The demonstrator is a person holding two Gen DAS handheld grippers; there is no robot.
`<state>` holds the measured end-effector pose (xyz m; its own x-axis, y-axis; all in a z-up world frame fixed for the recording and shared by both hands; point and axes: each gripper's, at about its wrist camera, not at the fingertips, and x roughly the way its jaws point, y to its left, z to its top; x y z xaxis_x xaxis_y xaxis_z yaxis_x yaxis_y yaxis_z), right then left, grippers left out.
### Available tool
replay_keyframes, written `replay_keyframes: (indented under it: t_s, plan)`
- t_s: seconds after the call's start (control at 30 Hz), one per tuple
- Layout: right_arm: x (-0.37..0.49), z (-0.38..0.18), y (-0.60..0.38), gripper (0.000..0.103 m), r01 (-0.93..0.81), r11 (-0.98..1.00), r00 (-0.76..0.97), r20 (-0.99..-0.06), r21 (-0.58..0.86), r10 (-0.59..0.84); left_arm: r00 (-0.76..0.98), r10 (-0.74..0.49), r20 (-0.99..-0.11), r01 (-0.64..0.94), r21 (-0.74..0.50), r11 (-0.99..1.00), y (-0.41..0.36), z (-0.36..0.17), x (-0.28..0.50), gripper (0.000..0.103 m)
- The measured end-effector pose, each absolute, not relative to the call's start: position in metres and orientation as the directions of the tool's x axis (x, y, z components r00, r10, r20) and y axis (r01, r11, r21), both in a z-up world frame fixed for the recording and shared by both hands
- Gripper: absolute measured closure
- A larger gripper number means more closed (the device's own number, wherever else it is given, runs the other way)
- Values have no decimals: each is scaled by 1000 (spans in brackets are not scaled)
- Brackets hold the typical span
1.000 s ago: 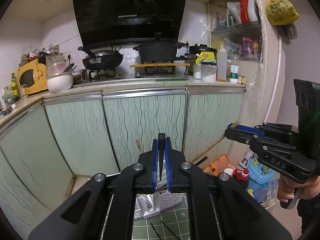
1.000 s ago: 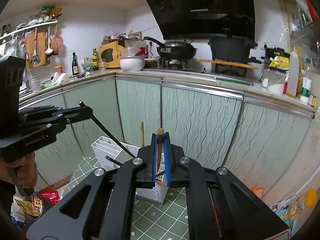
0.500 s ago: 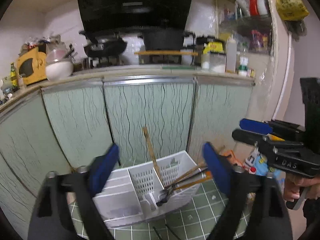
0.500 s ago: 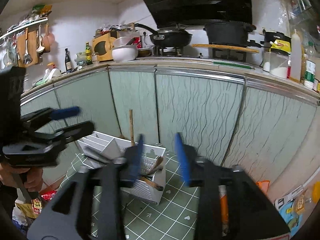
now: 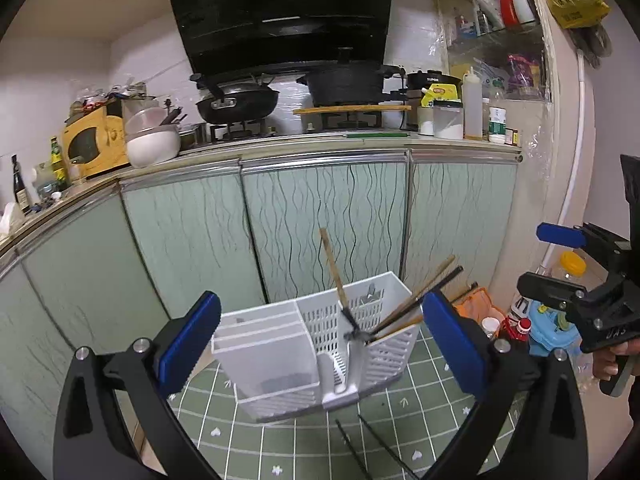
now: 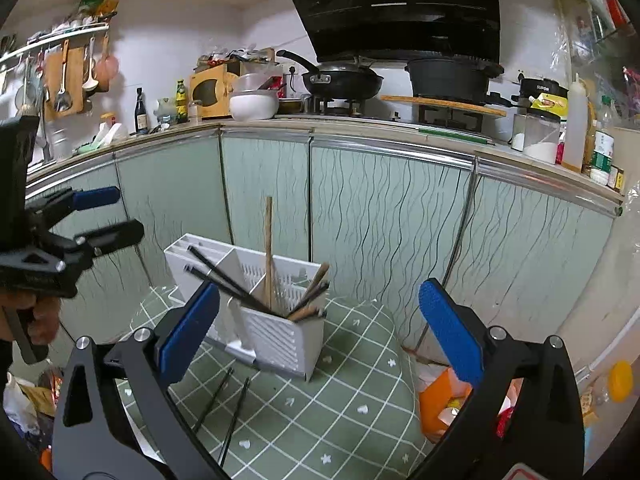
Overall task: Organize utensils
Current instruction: 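Withdraw both grippers from the holder back over the remaining black chopsticks, then close the left gripper on a black chopstick while the right gripper closes on the other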
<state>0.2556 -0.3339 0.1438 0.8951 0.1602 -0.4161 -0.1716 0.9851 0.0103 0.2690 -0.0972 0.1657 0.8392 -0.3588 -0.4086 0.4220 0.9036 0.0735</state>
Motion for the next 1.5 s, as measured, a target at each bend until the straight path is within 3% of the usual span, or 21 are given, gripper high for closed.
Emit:
replay_keyframes:
  t_s: [0.43, 0.9, 1.2, 1.37, 1.5]
  plan:
    - [185, 96, -329, 7, -147, 989, 883, -447, 21, 140, 865, -283, -415, 353, 101, 930, -64, 138, 201, 4]
    - [137, 22, -303, 7, -160, 987, 846, -517, -10, 132, 834, -265, -484, 334, 60, 941, -48, 57, 152, 4]
    - [127, -23, -285, 7, -174, 985, 814, -565, -18, 133, 818, -253, -516, 349, 96, 932, -55, 4, 129, 4]
    - [122, -48, -273, 12, -194, 981, 796, -589, -32, 138, 794, -261, -549, 371, 97, 924, -60, -25, 123, 4]
    - [120, -69, -262, 25, -219, 975, 768, -623, -40, 147, 771, -265, -579, 379, 84, 921, -60, -47, 121, 4]
